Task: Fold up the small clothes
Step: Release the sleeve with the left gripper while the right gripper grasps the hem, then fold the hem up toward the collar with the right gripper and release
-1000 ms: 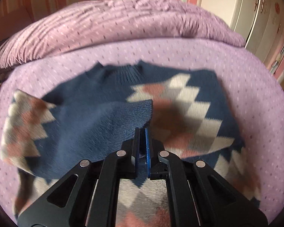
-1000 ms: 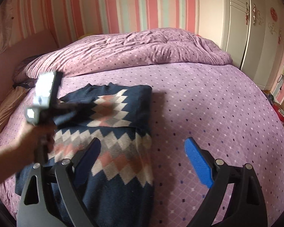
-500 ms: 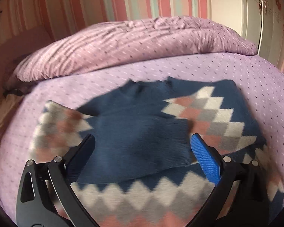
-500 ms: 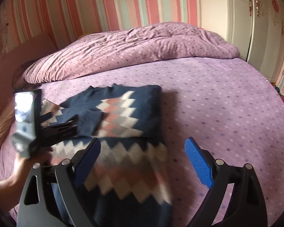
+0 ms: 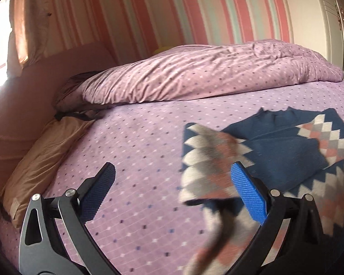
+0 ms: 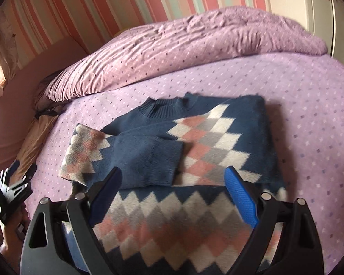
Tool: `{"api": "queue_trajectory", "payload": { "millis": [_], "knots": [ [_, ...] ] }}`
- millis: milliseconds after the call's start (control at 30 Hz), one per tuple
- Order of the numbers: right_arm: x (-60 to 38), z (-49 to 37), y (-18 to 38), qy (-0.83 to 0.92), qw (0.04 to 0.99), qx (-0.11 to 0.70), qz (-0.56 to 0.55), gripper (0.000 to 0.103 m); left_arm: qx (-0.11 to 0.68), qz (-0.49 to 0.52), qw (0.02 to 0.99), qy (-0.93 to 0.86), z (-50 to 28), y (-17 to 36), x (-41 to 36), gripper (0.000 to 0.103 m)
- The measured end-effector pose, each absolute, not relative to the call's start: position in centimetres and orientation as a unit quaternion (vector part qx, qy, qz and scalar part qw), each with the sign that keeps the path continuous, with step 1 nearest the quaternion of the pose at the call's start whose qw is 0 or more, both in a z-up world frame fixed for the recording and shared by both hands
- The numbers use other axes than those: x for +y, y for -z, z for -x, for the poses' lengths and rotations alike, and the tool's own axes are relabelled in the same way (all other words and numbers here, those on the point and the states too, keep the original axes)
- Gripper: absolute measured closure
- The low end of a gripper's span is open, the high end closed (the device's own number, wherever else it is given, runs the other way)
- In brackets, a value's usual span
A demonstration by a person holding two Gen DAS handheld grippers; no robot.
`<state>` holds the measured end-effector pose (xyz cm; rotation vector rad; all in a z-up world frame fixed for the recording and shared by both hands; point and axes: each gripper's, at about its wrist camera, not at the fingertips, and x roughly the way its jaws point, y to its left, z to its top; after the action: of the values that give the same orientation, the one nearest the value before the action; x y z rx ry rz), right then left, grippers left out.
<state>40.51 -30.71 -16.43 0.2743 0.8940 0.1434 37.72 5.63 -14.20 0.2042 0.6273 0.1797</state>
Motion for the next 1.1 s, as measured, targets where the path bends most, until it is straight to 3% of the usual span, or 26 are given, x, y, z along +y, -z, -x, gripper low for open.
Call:
{"api": "queue_trajectory", "payload": {
  "millis": [133,333,667,733,767,800,833,1100],
  "knots": [
    [-30.4,-42.3,19.0,-0.081,0.864,0.46,-0.189,0.014,0.308,-0.081,0.942,-0.105,-36.4,14.7,8.9,0.003],
    [-28.6,-45.4,23.2,-0.074,0.834,0.509,-0.2,0.034,0.301,-0.077,0.942,-0.124,-35.2,15.9,11.3,0.003],
    [-26.9,-48.0,27.9,-0.062,0.806,0.552,-0.203,0.045,0.302,-0.104,0.939,-0.125,-33.8,17.8,11.7,0.003],
    [-26.6,-48.5,28.2,-0.053,0.806,0.554,-0.201,0.057,0.305,-0.099,0.939,-0.125,-33.7,18.0,11.8,0.003],
    [-26.6,-48.7,28.2,-0.05,0.806,0.554,-0.202,0.071,0.308,-0.098,0.938,-0.125,-33.7,18.0,11.8,0.003],
    [-26.6,-48.9,28.1,-0.051,0.807,0.553,-0.204,0.092,0.308,-0.099,0.938,-0.125,-33.7,18.1,11.8,0.003],
    [-26.7,-48.9,27.9,-0.052,0.807,0.552,-0.204,0.096,0.308,-0.1,0.938,-0.125,-33.7,18.1,11.7,0.003],
    [-27.2,-49.0,24.3,-0.082,0.832,0.516,-0.188,0.098,0.312,-0.108,0.935,-0.127,-33.6,18.0,11.3,0.003]
  ]
}}
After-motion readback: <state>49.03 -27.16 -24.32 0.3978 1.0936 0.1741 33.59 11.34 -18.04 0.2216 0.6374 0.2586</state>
